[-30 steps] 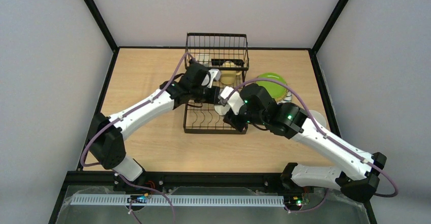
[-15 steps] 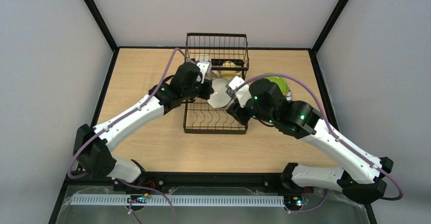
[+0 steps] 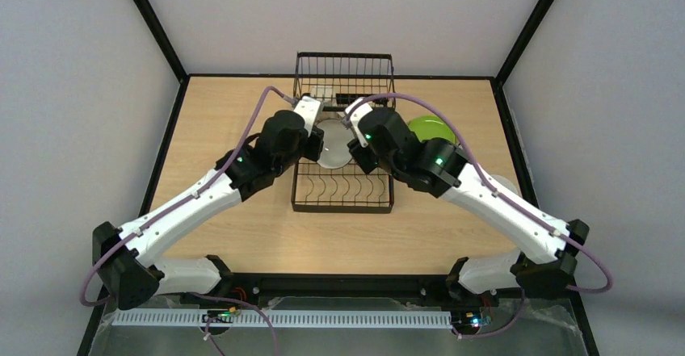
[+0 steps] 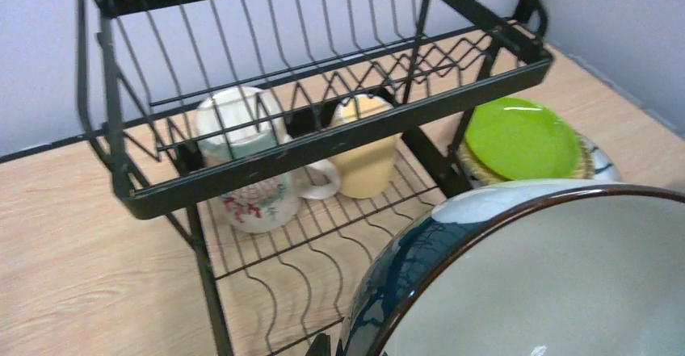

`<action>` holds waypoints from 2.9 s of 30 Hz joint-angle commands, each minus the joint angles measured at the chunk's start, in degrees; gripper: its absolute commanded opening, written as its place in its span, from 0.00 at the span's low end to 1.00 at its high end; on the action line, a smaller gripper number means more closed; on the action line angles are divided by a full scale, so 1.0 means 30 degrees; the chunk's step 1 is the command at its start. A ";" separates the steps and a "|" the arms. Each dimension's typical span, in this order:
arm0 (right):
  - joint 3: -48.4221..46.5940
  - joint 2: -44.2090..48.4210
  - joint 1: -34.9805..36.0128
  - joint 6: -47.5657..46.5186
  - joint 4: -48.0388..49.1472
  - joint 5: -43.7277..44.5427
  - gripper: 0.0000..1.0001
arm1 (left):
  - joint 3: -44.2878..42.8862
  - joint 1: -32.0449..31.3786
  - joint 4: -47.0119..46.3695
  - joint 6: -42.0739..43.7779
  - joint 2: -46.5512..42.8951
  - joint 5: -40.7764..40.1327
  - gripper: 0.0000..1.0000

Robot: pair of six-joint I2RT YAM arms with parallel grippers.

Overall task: Load the mixed dishes into the dish rack
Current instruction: Pass from the left arm to the right

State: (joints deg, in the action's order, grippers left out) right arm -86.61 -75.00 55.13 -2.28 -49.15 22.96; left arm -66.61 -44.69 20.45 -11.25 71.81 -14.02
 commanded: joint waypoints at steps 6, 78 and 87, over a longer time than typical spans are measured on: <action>-0.1536 -0.1740 0.0037 0.0952 -0.0024 0.3217 1.00 | 0.0315 -0.1247 -0.1986 0.1227 -0.1417 -0.2309 0.02; 0.1860 -0.0586 0.0028 0.3542 0.2832 0.3237 0.00 | -0.0145 -0.1365 -0.1553 -0.1091 -0.1537 -0.0501 0.47; 0.3859 0.0859 0.0035 0.2680 0.4496 0.4224 0.00 | -0.1672 -0.1335 0.0489 -0.2239 -0.0104 0.0979 0.77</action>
State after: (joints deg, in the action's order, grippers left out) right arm -76.47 -75.64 54.87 7.68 -40.01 33.52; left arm -67.99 -49.10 19.35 -16.23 69.32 -13.17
